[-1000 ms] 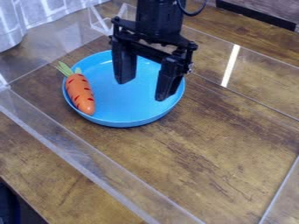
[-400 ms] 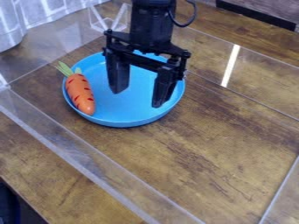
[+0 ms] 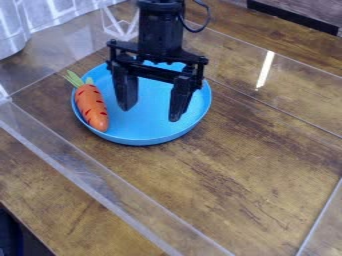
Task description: Remove the carrot from inside the blue tray and put it on the table
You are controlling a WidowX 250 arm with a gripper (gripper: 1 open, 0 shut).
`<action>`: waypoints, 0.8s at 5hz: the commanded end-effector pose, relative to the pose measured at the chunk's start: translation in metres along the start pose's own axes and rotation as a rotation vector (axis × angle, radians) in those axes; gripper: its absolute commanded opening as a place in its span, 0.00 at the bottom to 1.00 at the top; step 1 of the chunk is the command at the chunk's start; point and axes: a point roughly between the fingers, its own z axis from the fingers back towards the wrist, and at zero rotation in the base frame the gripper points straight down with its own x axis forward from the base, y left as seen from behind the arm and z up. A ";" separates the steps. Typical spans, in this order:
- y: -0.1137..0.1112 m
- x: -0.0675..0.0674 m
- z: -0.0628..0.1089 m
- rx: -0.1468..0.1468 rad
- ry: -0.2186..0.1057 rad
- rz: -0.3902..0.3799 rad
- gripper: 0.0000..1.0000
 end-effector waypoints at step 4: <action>0.056 0.019 0.001 -0.140 -0.078 0.511 1.00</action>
